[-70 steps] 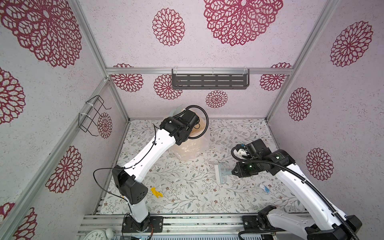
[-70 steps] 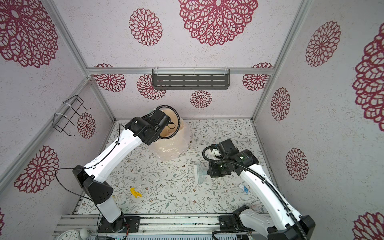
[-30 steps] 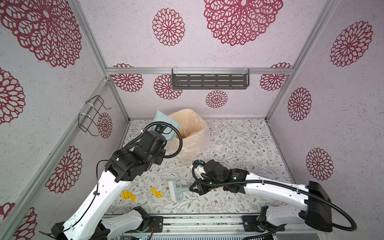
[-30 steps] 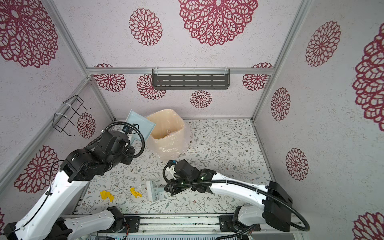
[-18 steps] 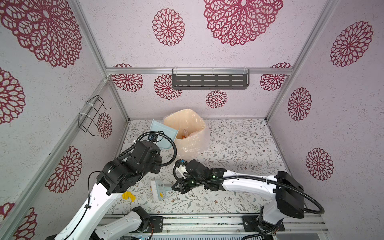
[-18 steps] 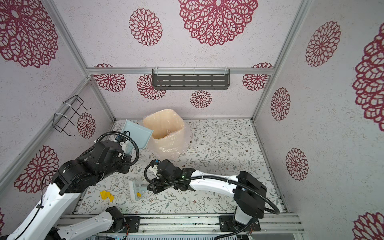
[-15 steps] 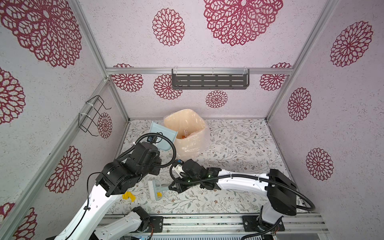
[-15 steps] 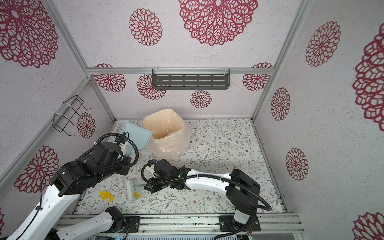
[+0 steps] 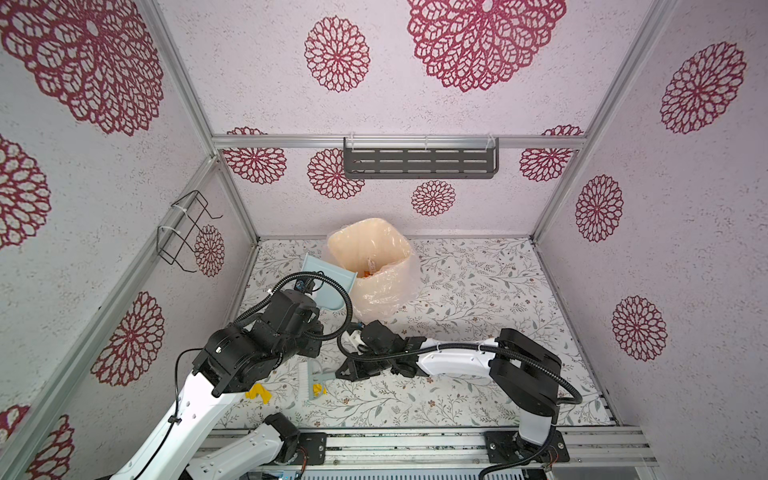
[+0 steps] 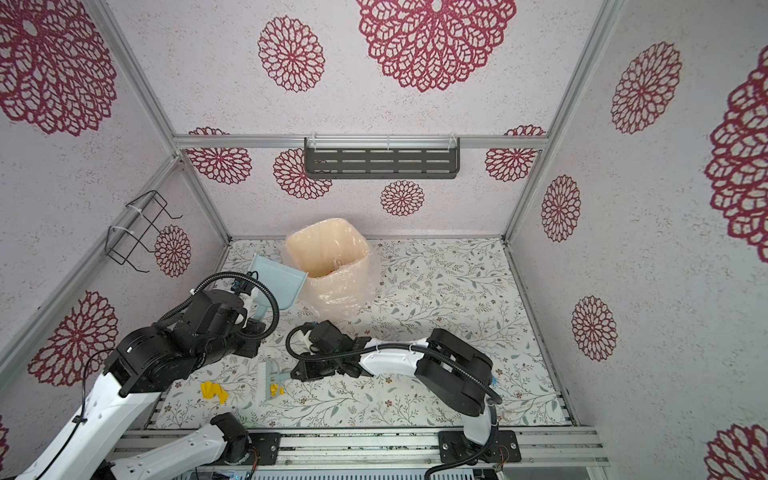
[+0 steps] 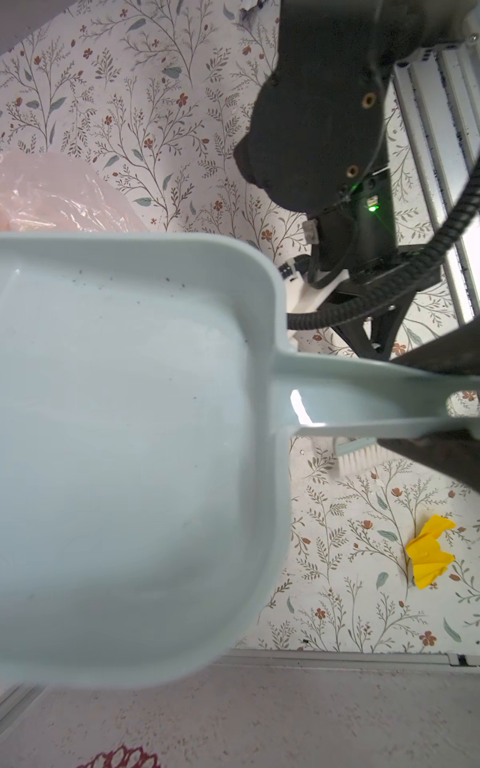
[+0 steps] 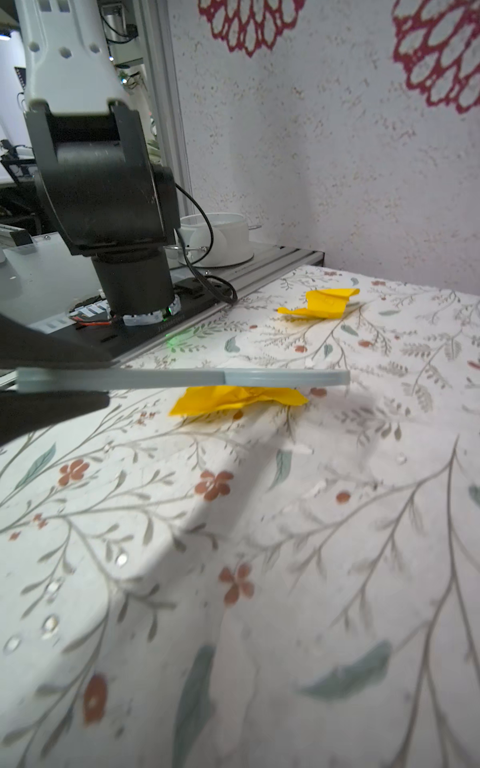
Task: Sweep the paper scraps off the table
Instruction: 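Lower the empty dustpan near the yellow scraps while right brush approaches, then sweep the yellow crumpled scraps into the dustpan with the right brush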
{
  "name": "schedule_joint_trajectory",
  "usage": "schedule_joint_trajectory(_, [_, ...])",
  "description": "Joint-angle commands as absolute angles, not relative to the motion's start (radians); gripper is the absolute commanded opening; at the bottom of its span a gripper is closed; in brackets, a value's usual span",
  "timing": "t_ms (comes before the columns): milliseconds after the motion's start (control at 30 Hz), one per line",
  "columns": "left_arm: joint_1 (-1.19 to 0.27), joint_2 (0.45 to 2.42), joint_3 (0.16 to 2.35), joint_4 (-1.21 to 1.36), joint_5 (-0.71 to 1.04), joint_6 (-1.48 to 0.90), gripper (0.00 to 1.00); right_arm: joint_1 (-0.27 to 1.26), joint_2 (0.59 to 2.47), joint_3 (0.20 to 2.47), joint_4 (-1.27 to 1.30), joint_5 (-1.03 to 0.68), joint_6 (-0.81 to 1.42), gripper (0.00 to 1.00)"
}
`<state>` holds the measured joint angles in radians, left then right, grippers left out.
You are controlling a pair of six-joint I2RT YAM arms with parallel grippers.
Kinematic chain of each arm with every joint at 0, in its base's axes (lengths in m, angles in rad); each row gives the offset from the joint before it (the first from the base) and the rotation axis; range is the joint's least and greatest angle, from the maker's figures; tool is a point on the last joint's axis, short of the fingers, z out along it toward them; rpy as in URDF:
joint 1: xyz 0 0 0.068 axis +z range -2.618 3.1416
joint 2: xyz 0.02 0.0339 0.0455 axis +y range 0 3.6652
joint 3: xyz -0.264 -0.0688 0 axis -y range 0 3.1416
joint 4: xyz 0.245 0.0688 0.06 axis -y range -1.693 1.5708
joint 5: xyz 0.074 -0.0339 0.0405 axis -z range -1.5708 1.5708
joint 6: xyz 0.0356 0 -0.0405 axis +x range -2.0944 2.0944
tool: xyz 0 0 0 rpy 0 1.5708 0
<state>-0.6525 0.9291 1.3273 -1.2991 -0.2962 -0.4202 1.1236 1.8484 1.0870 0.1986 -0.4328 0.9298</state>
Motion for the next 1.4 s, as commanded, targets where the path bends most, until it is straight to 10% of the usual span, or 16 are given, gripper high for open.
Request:
schedule_joint_trajectory(0, [-0.649, 0.916, 1.314, -1.289, -0.266, -0.431, 0.00, 1.086, 1.735, 1.012, 0.219, -0.439, 0.978, 0.00])
schedule_joint_trajectory(567, [-0.857, 0.929, 1.278, -1.322, -0.203, -0.505, 0.00, 0.860, 1.226, 0.784, -0.393, -0.372, 0.765, 0.00])
schedule_joint_trajectory(1367, [-1.197, 0.909, 1.075, -1.291, -0.134, -0.905, 0.00, 0.800, 1.297, 0.858, -0.493, -0.442, 0.631, 0.00])
